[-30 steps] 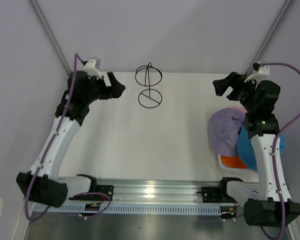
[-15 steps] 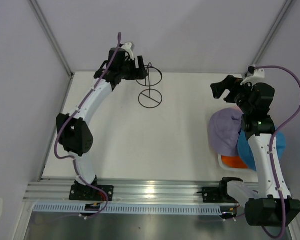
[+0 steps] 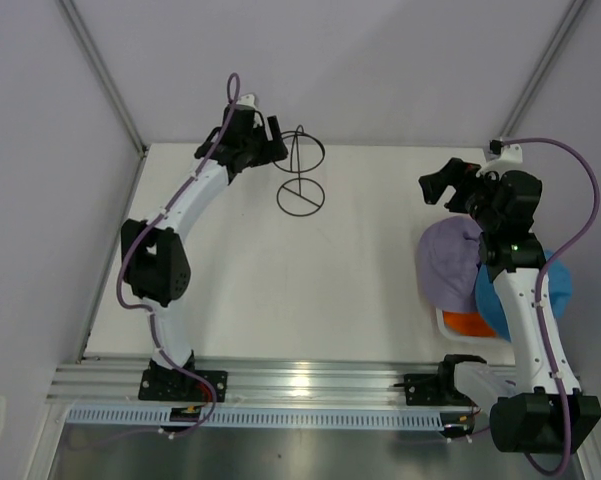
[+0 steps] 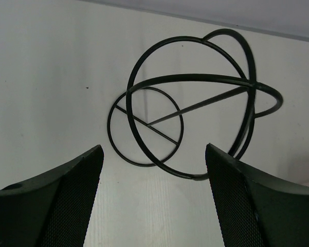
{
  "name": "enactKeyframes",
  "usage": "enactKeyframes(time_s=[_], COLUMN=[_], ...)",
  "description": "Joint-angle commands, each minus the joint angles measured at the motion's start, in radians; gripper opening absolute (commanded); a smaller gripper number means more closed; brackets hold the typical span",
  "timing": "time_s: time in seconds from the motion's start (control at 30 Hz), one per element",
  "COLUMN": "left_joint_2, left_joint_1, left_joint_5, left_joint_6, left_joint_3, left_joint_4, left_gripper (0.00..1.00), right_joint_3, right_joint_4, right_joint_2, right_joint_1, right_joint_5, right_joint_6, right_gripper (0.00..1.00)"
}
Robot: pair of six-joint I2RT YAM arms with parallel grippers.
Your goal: Stack the hats
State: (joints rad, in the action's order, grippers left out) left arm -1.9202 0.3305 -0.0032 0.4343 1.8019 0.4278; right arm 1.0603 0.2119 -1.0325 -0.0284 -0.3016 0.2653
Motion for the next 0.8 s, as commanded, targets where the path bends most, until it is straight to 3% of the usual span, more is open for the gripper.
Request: enactKeyframes(time_s=[0.0,0.17,0.37,0.6,0.77], left_joint_2=[-0.068,-0.120,-0.209,-0.154,-0.108], left_joint_1=[-0.002,-0.002,-0.002,0.007,0.019], left_joint_5=[-0.035,-0.078,-0.116,-0.136,-0.162], left_joint_6=[0.061,0.104,0.153,0.175,0.165], left_joint_3=[0.045,0.072,0.158,0.142,0.099], left_joint_4=[-0.006,0.005,0.132,0.253,0.322], left_gripper=[0.83,0.84,0.84,0.82,0.73], right_joint_3=[0.007,0.007,0.009,0.001,-0.008], right_joint_4=[-0.031,-0.031,-0.019,-0.014,-0.020], right_joint_2=[0.005,0.005,0.011,0.022,0.017], right_joint_1=[0.005,0.005,0.007,0.008,0.010], right_joint_5=[0.002,0.006,0.012,0.022,0.013], right_joint_6=[-0.014,-0.014,-0.021,-0.023,-0.008], right_gripper=[1.00,1.00,1.00,1.00,1.00])
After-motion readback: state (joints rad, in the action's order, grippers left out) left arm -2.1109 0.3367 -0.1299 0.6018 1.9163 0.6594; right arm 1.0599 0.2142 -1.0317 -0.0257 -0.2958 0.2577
